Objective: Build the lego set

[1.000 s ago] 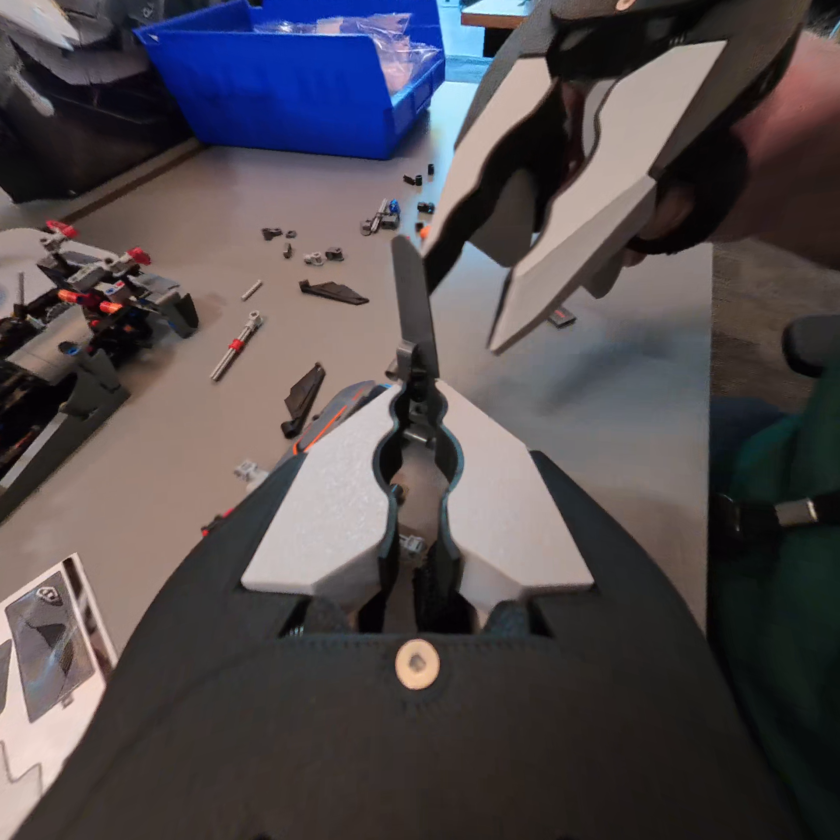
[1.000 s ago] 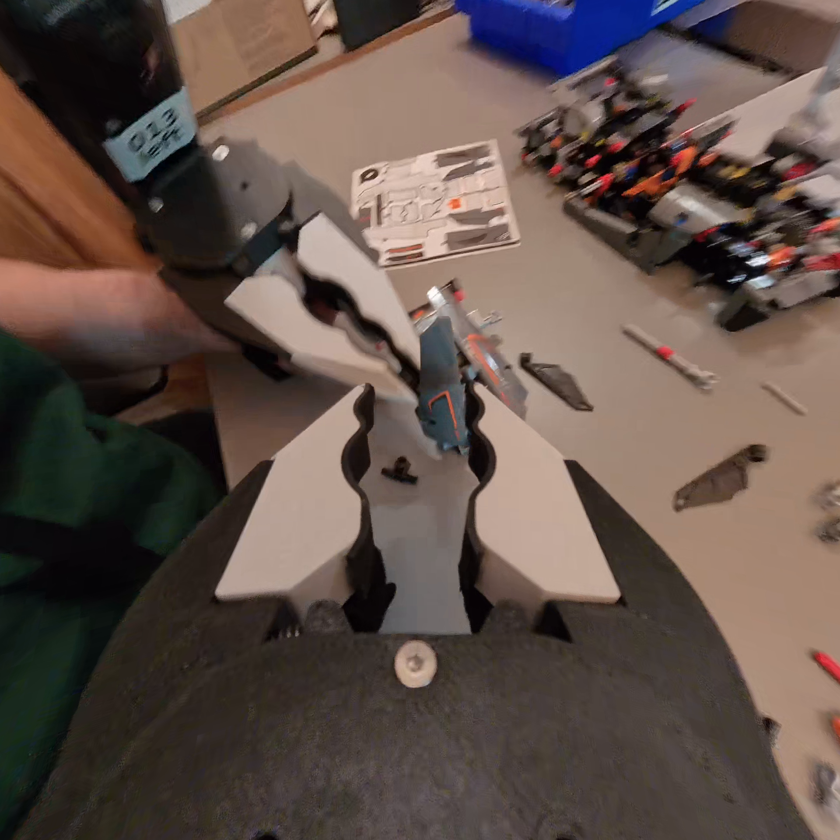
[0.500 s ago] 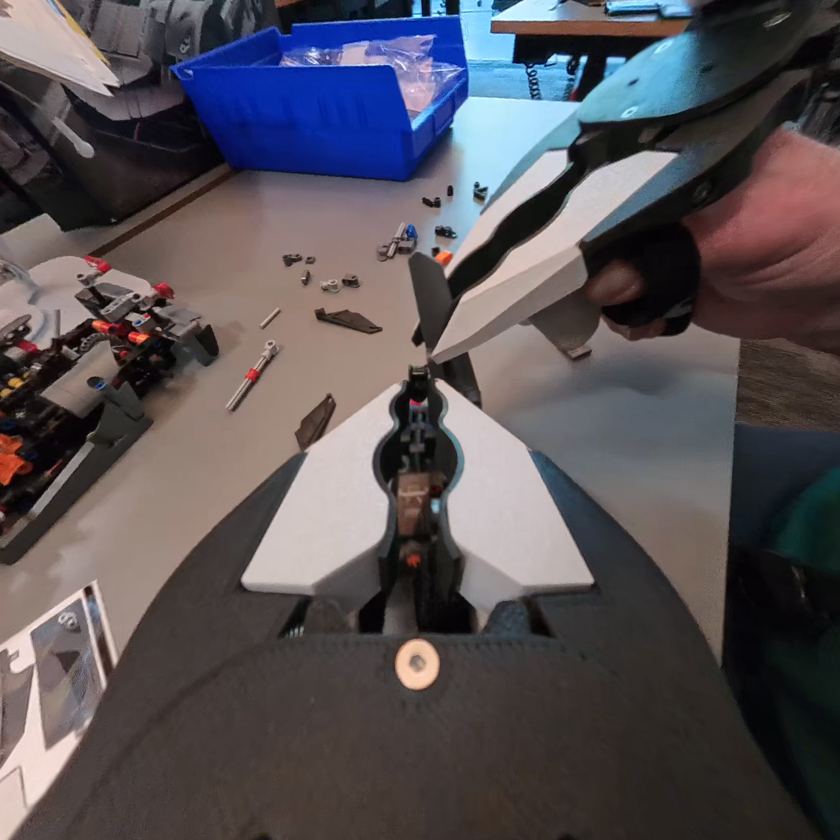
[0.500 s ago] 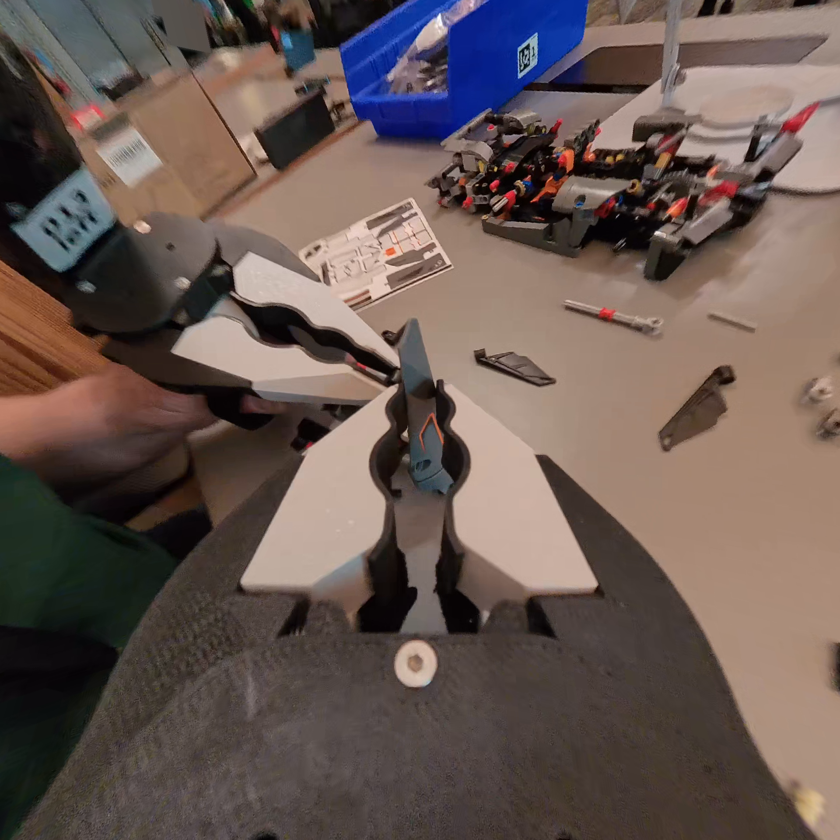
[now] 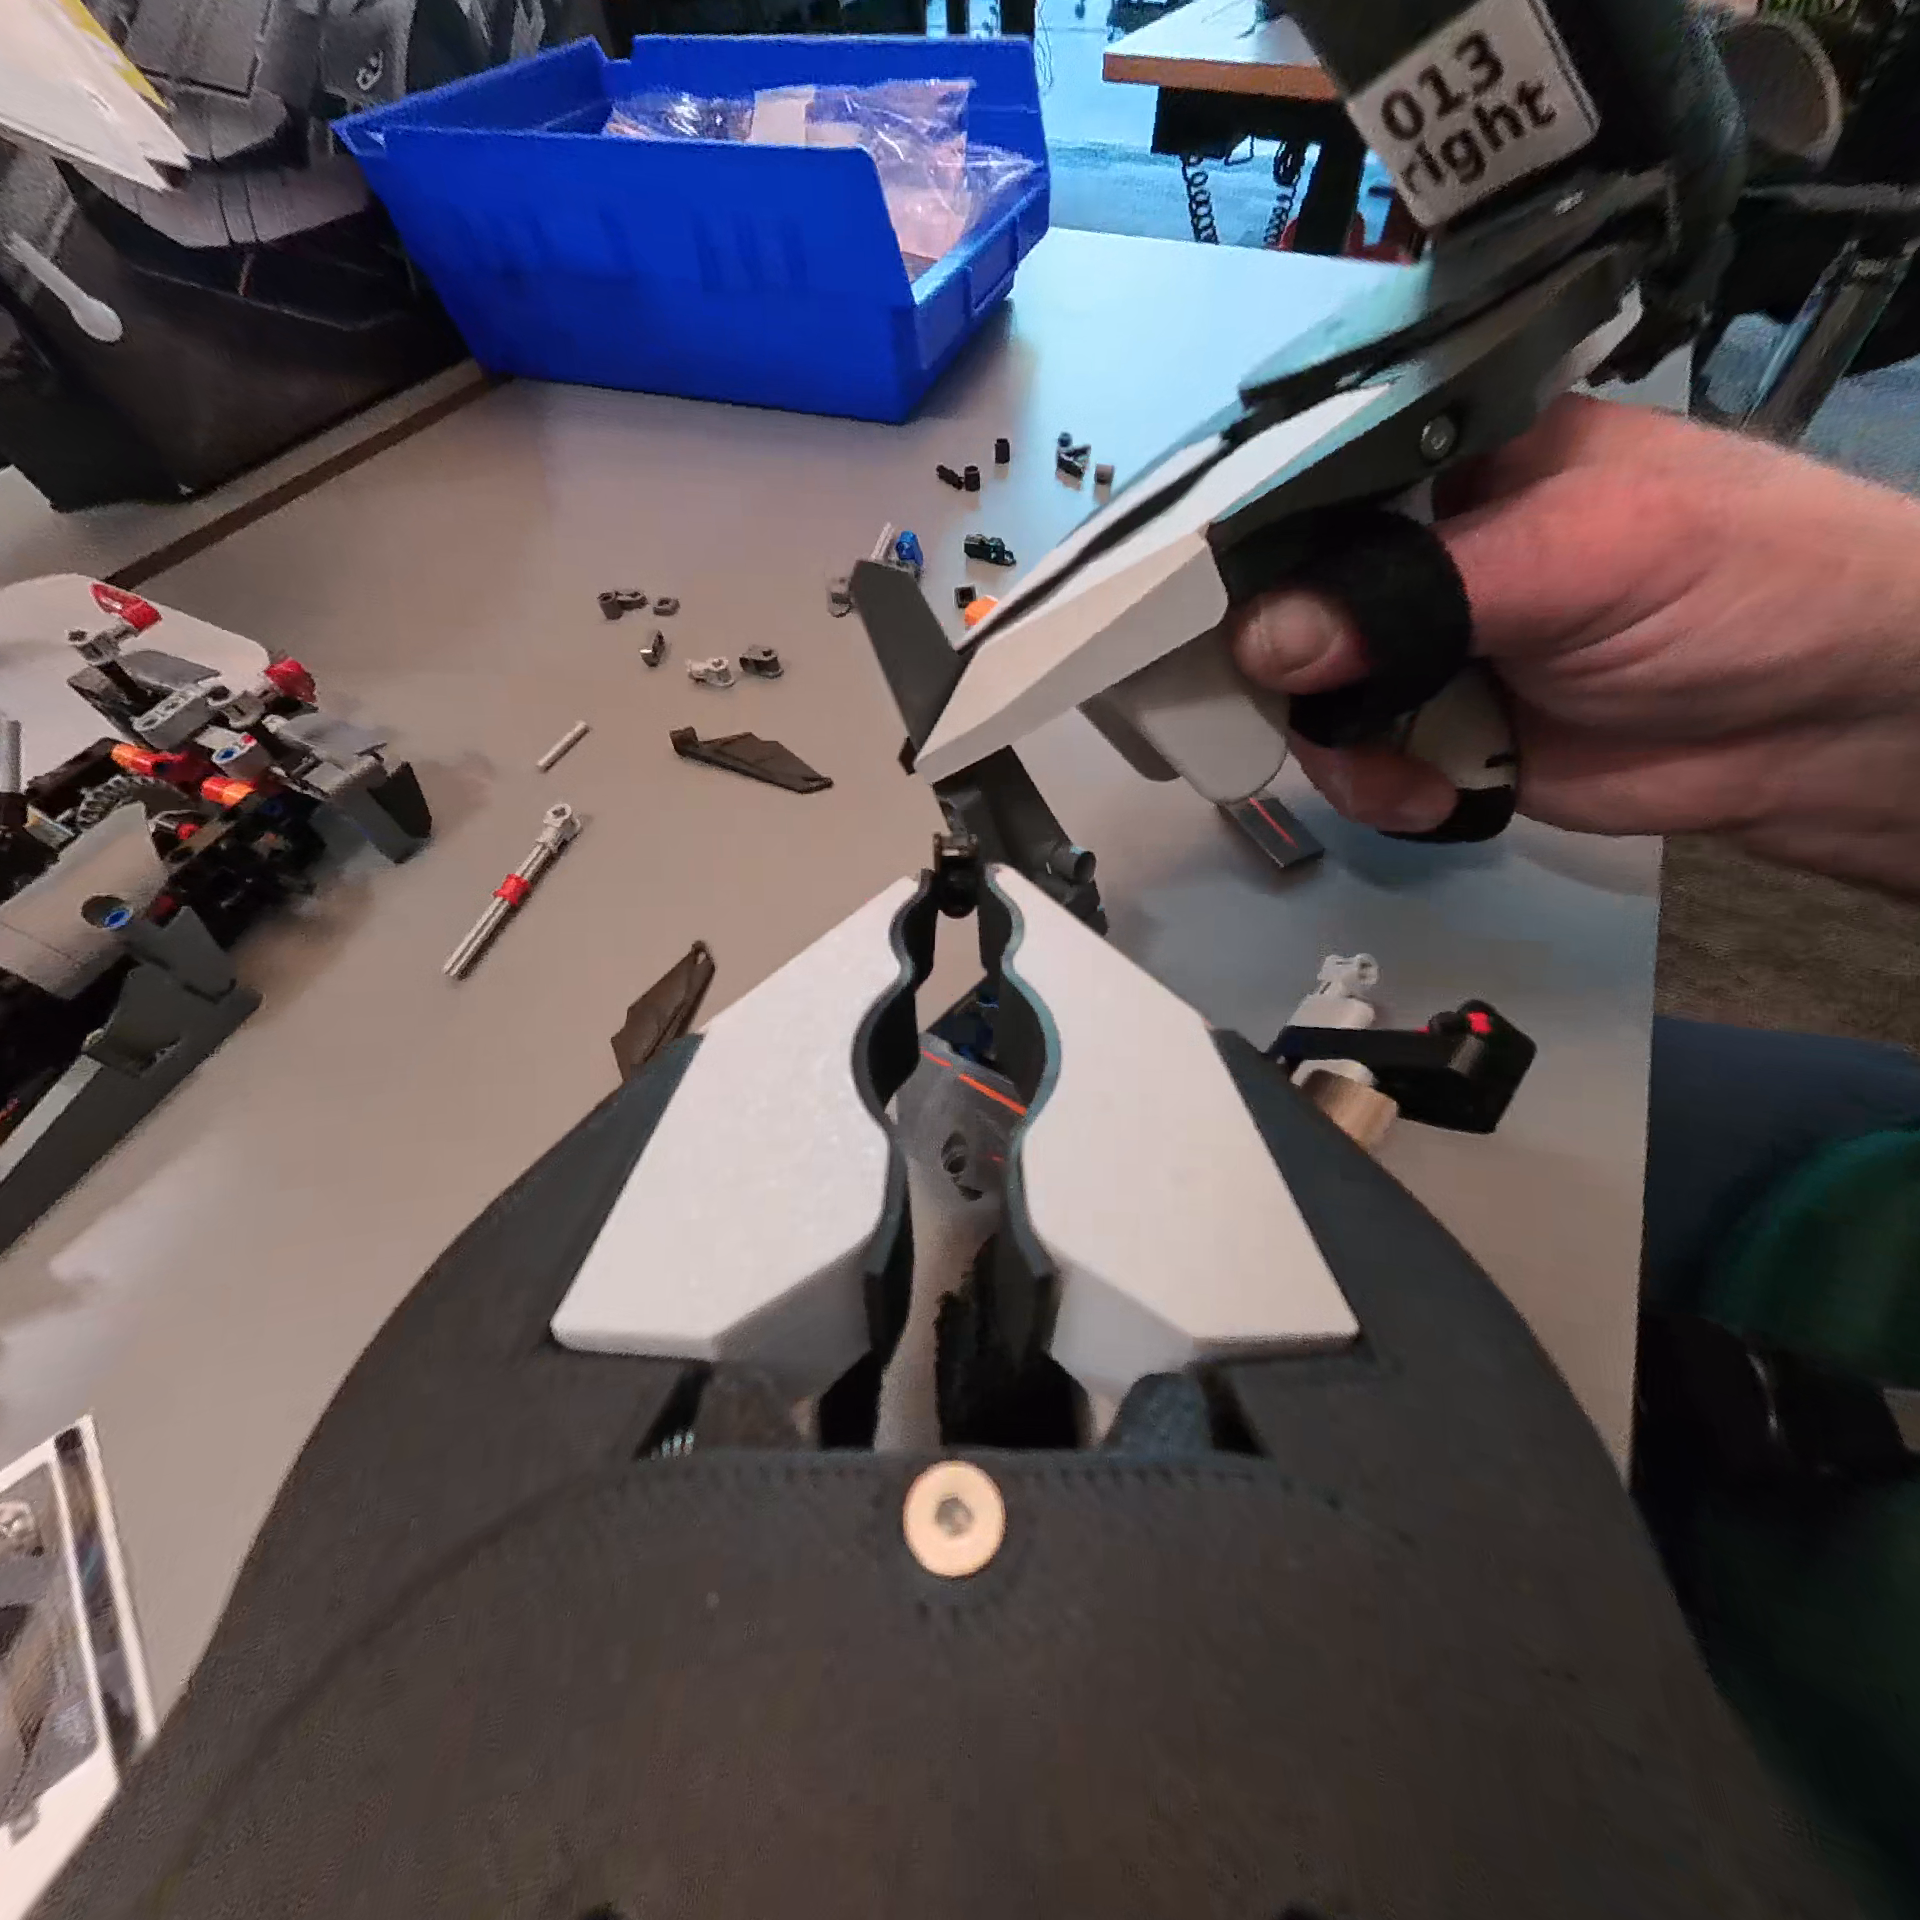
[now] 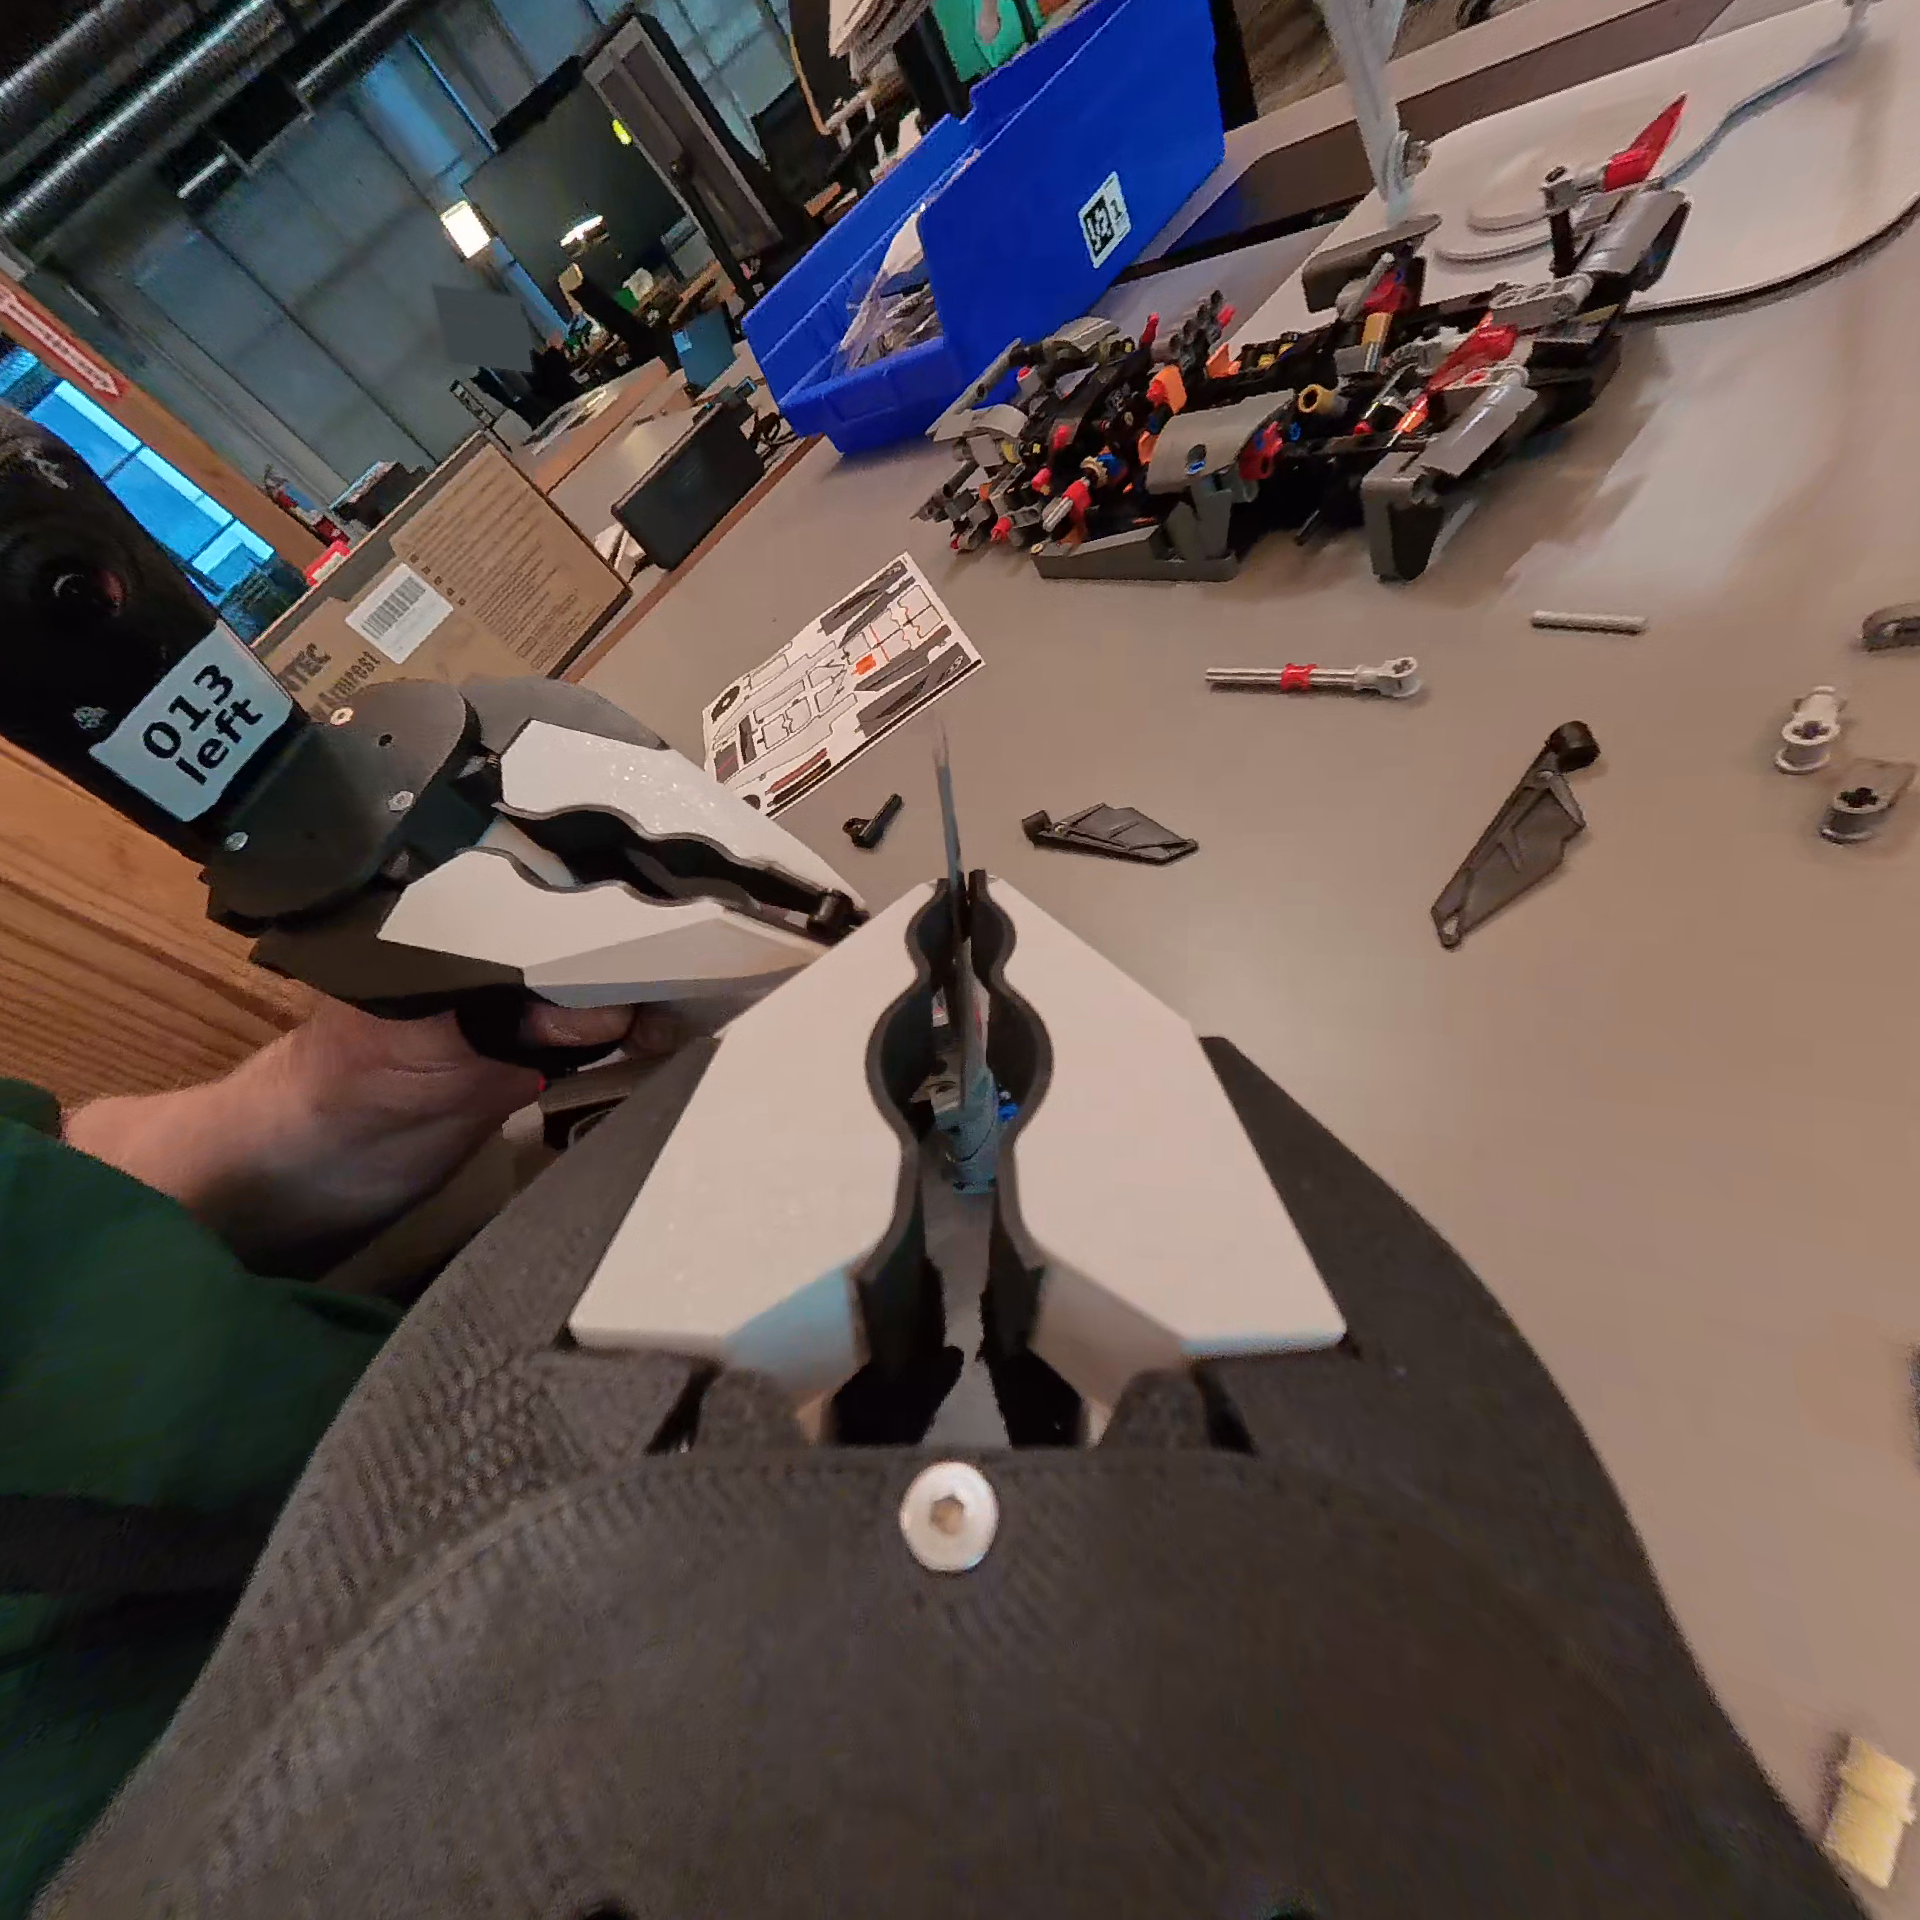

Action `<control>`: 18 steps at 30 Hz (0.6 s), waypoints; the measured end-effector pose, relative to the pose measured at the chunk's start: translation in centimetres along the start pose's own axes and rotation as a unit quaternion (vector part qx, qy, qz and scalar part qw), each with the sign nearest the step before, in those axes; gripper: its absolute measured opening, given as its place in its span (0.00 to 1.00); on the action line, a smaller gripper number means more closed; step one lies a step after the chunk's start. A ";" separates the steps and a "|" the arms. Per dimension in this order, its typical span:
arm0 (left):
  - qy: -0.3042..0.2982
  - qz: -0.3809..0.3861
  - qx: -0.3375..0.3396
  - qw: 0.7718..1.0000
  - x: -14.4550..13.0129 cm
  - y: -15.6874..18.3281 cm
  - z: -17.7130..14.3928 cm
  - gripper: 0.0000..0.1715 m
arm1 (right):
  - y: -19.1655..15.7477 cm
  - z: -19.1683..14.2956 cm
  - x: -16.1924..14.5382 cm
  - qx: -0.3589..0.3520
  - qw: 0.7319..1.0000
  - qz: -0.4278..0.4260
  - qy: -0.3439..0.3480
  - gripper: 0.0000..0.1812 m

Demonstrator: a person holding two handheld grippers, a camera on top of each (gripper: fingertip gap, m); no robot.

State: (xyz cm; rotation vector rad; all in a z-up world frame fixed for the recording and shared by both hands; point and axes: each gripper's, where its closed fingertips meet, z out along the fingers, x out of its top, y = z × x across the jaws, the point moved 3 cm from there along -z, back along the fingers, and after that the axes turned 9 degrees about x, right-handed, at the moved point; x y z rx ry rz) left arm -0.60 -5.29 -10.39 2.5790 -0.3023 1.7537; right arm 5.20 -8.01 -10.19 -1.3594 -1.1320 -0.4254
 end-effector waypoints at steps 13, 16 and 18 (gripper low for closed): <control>-0.011 -0.026 -0.039 0.999 -0.4 -0.2 1.3 0.03 | 1.2 0.1 0.1 0.003 1.000 0.023 0.021 0.00; -0.008 -0.028 -0.035 0.999 -0.4 -0.2 1.6 0.03 | 1.4 0.0 0.1 -0.003 1.000 0.023 0.022 0.00; -0.006 -0.023 -0.029 0.999 -0.3 -0.2 1.7 0.03 | 1.5 0.0 0.1 -0.001 0.999 0.026 0.024 0.00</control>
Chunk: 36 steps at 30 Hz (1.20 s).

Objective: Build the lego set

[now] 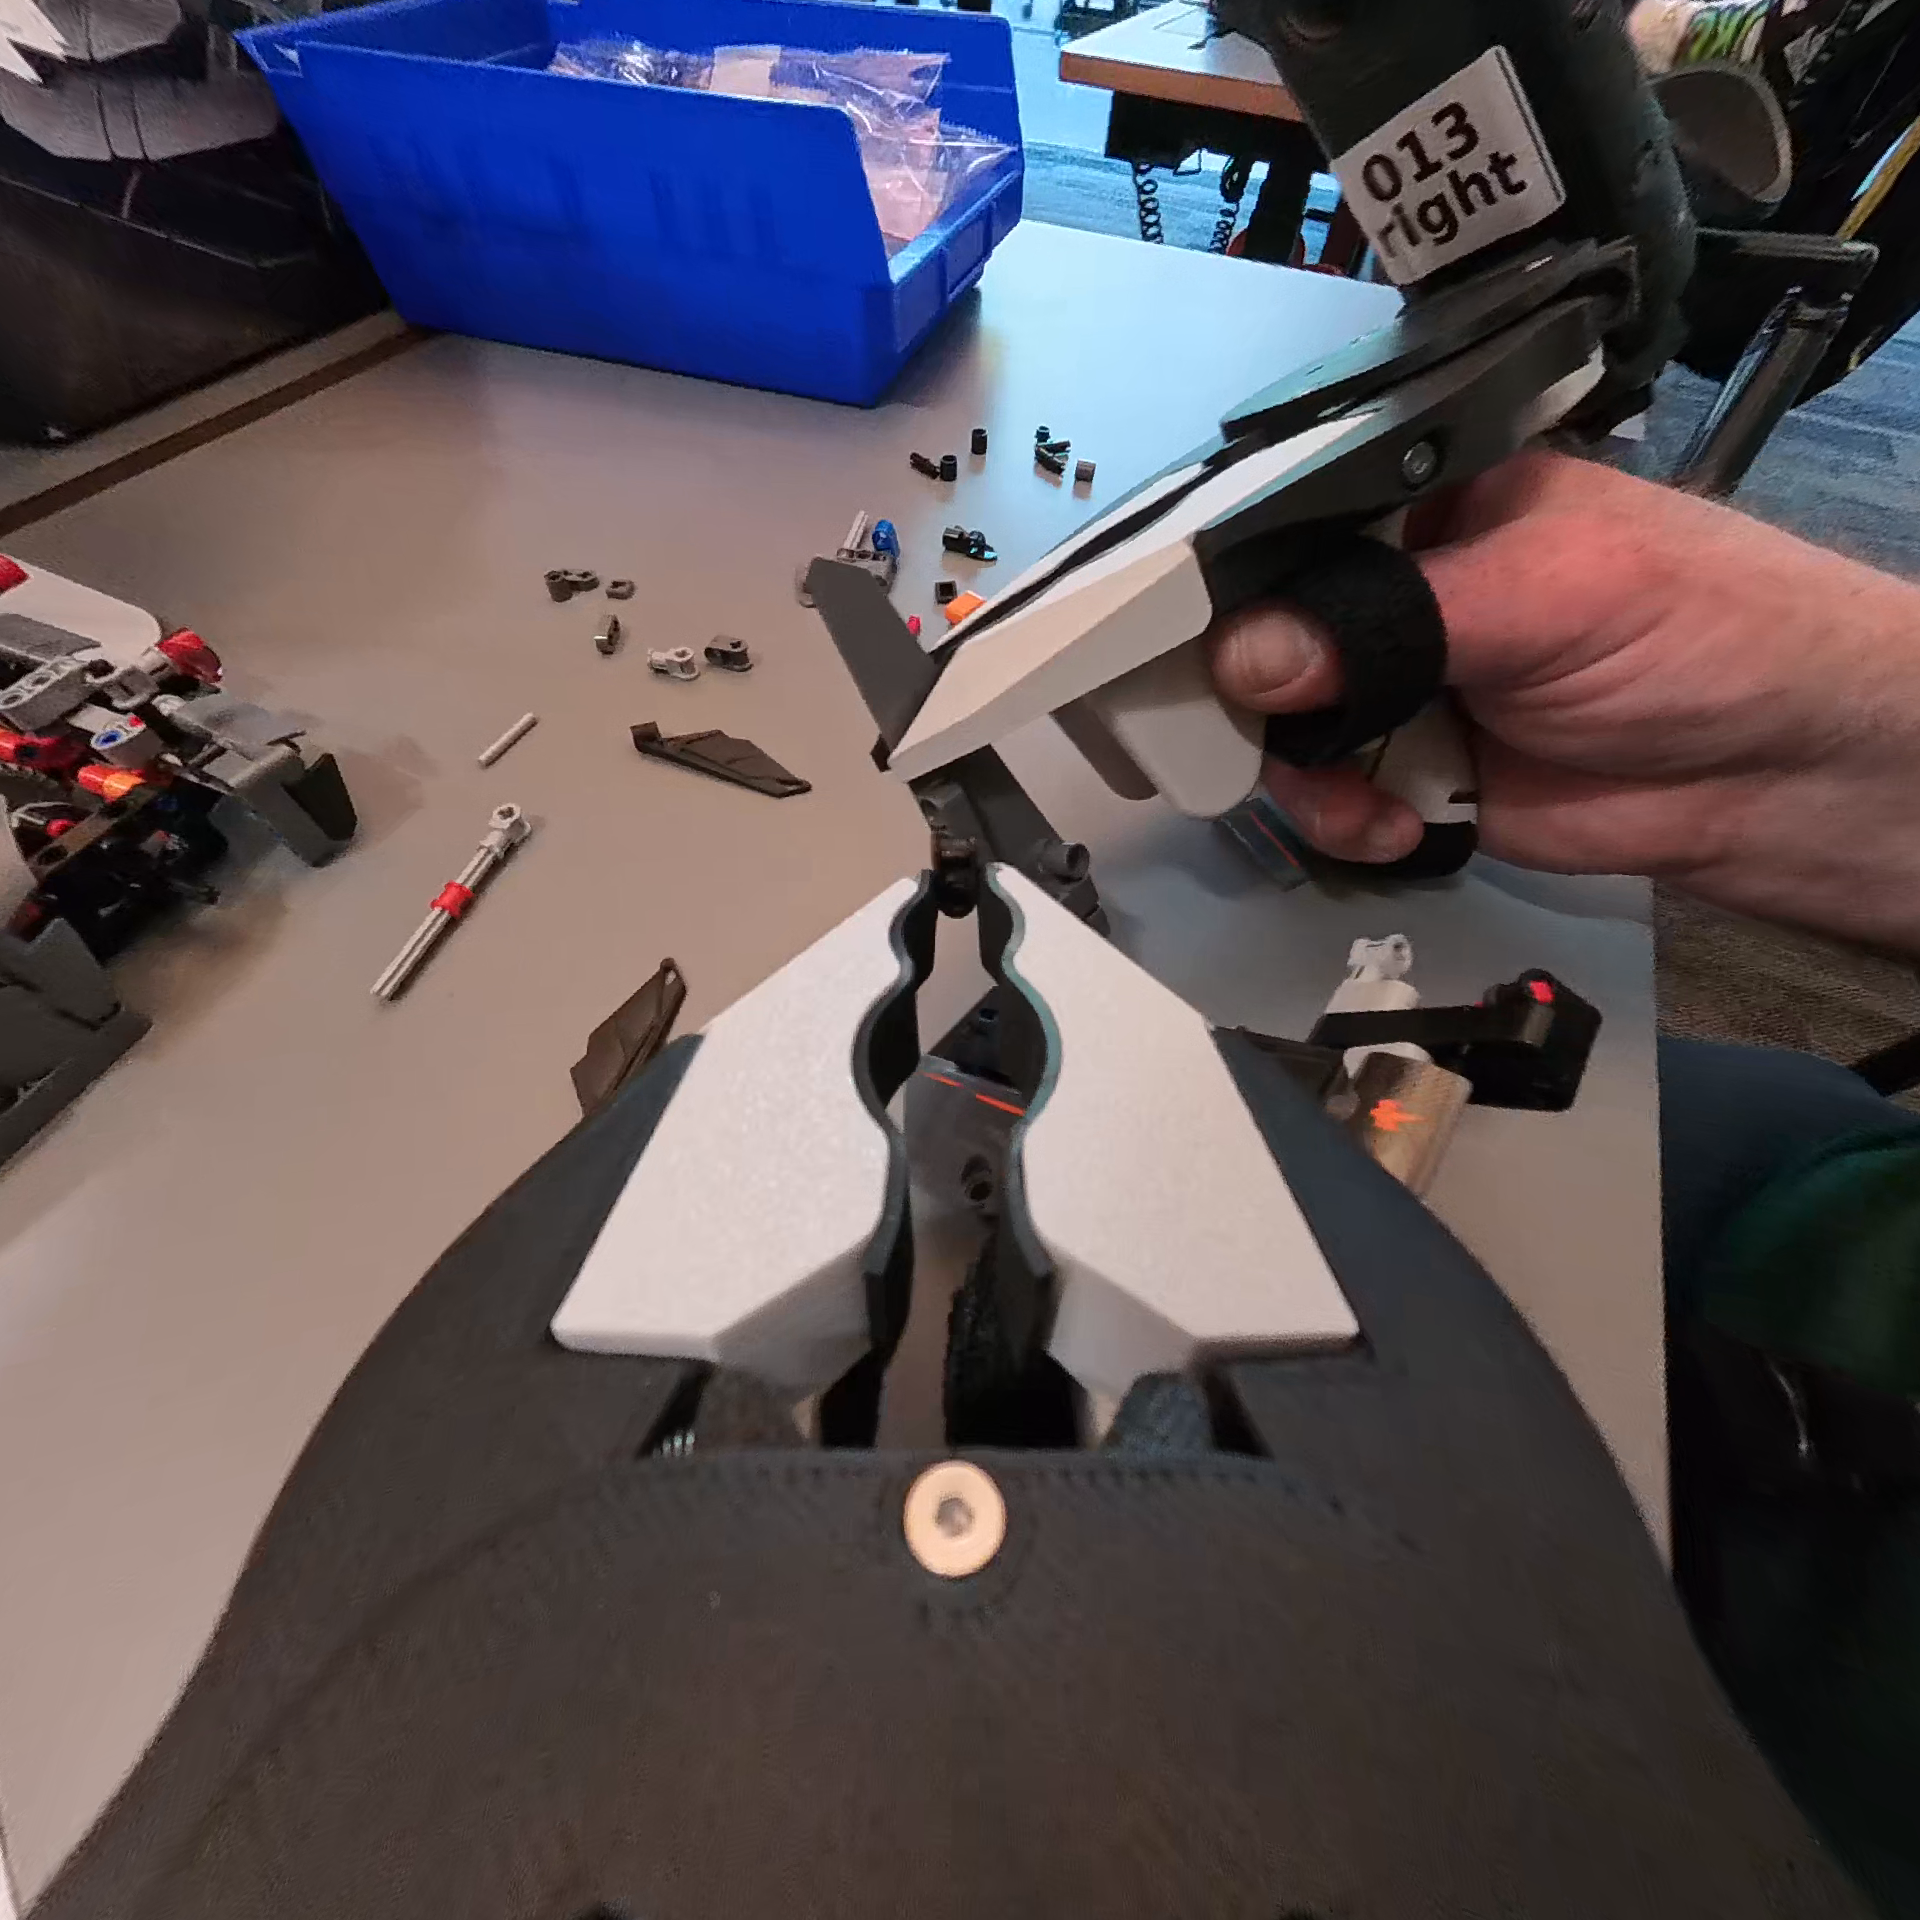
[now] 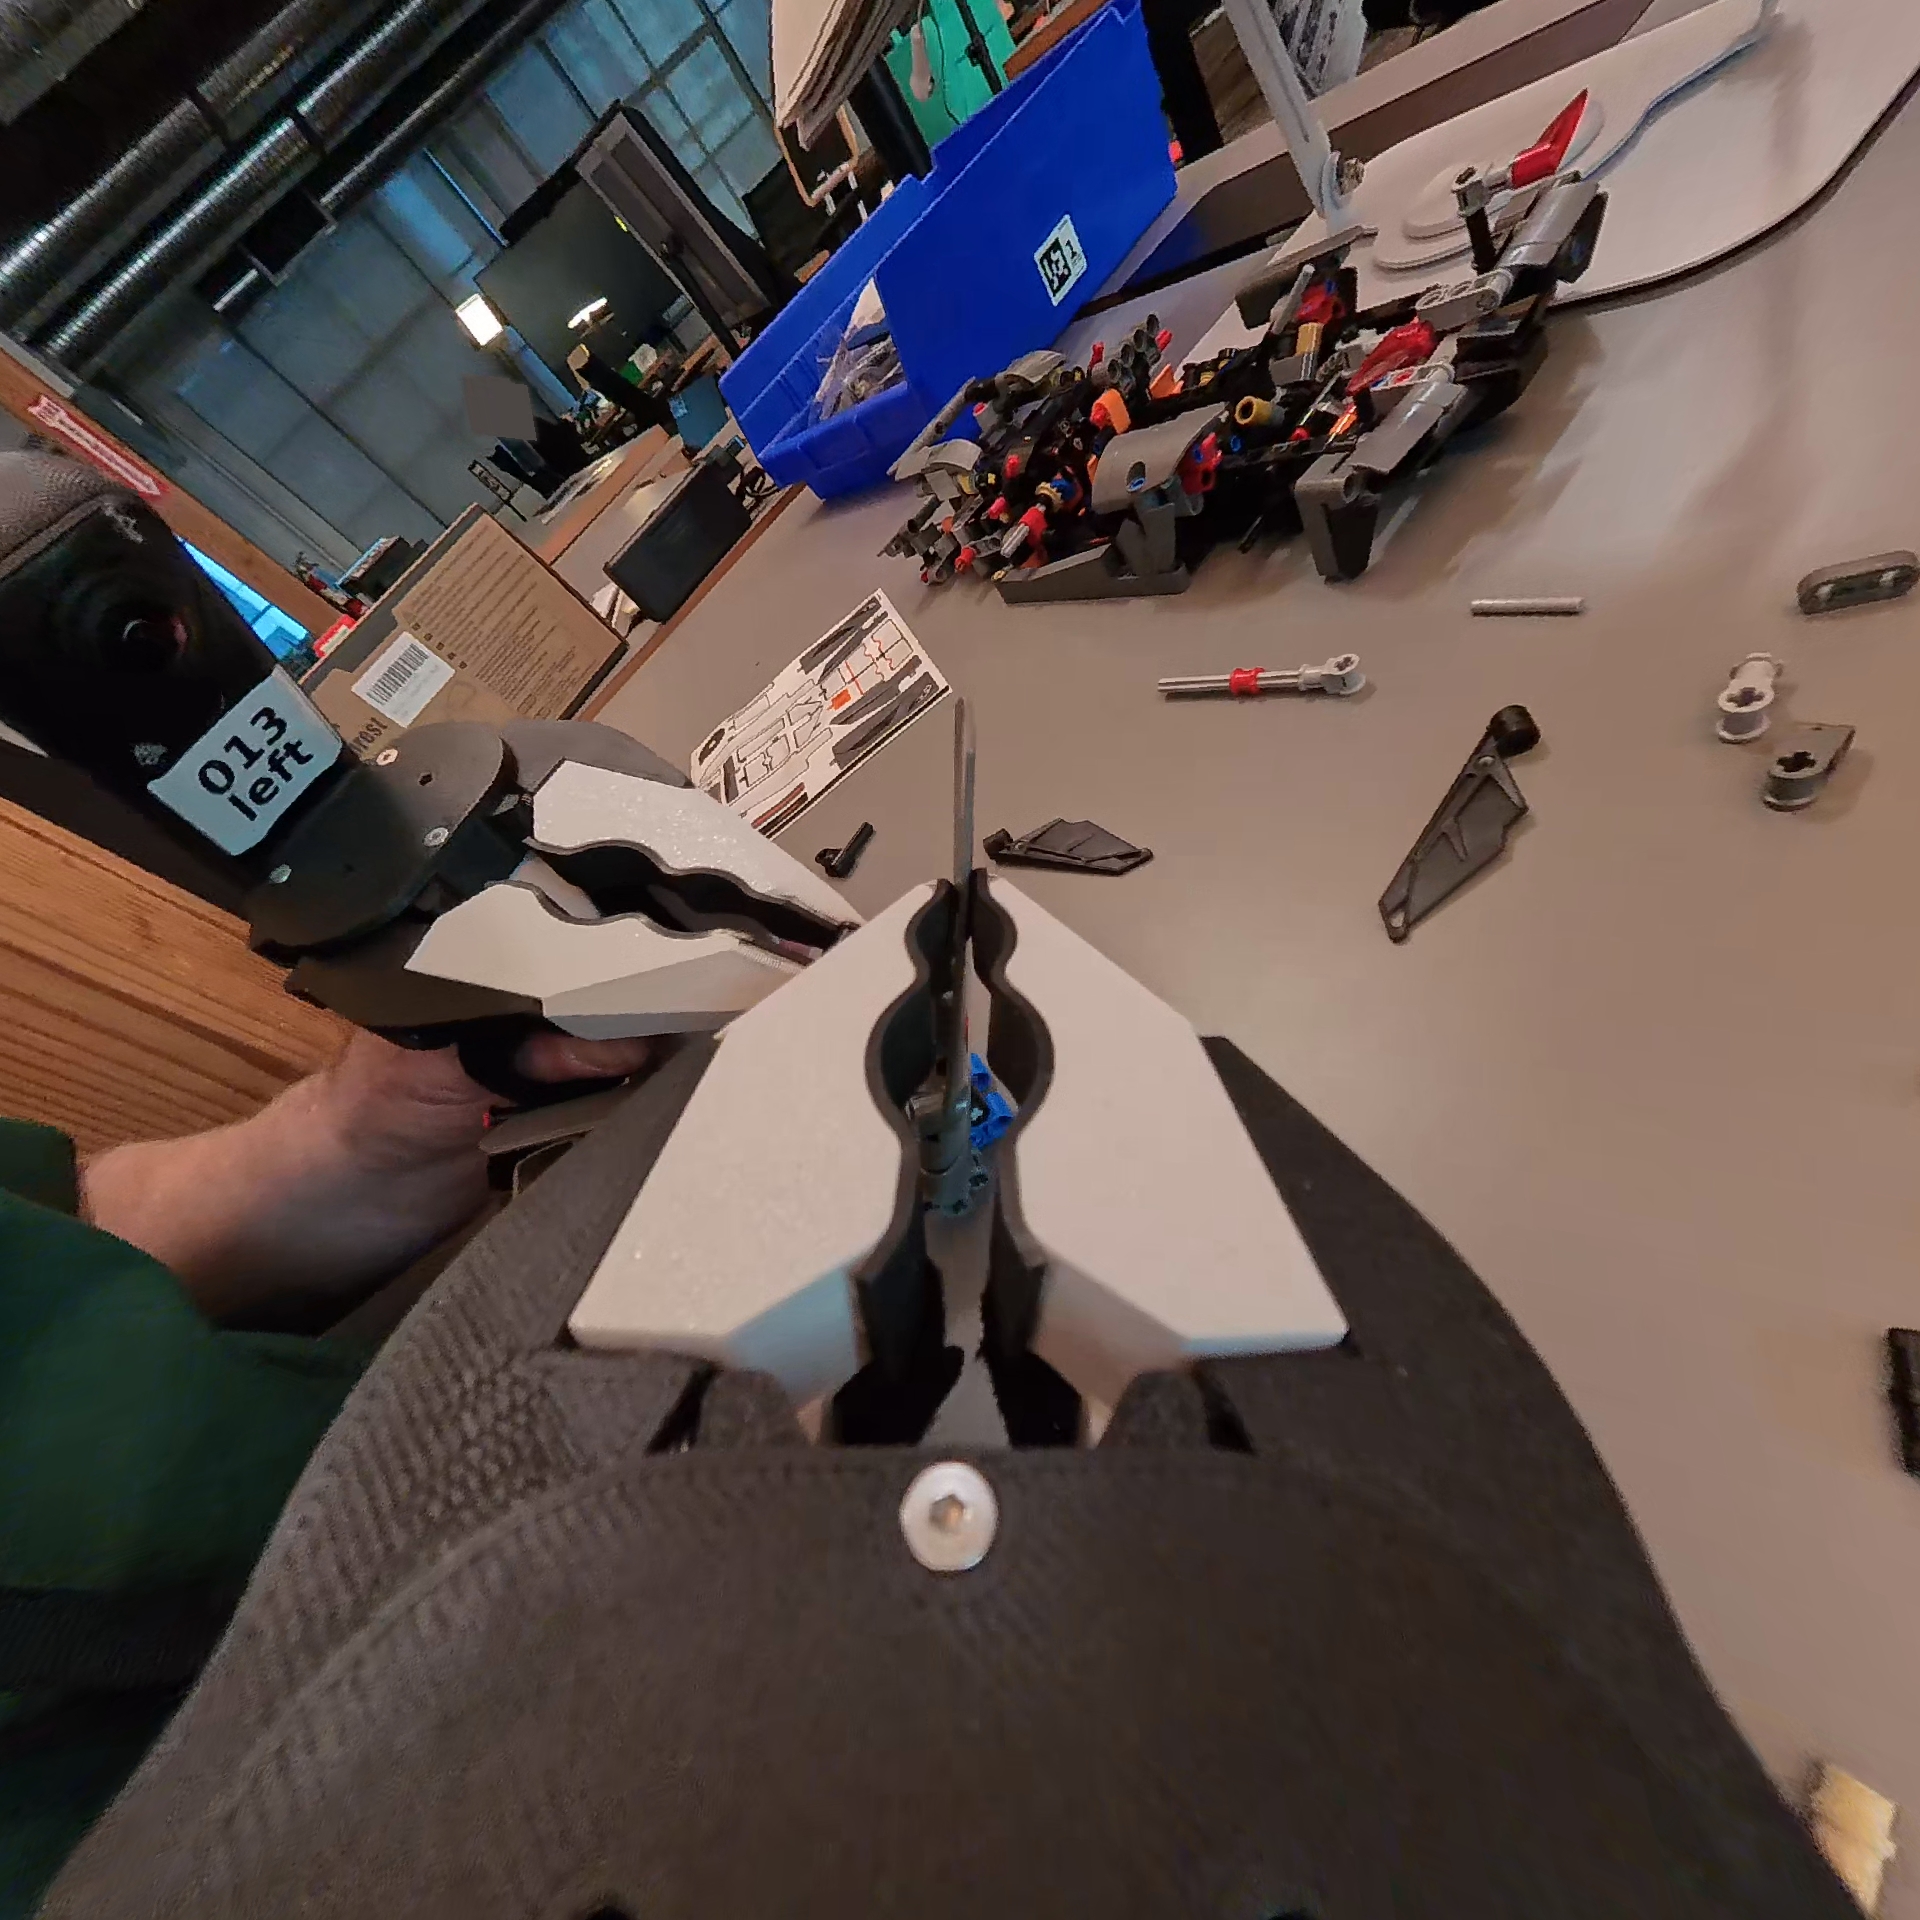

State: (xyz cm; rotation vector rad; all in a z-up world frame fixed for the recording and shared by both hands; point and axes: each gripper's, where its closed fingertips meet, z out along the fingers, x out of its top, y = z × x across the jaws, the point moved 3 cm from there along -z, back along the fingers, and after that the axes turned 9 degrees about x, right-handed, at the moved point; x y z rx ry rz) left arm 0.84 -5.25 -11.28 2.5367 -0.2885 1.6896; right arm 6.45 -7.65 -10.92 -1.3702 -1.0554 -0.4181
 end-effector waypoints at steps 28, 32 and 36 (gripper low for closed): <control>-0.056 0.091 0.060 0.993 -0.2 0.7 1.0 0.03 | 0.7 -0.3 0.4 -0.006 1.000 0.008 0.016 0.00; -0.066 0.123 0.058 0.989 0.1 1.2 1.1 0.03 | 0.6 -0.3 0.4 -0.005 1.000 0.008 0.016 0.00; -0.074 0.141 0.053 0.986 -0.4 1.8 1.6 0.03 | 0.5 -0.3 0.4 -0.002 1.000 0.006 0.017 0.00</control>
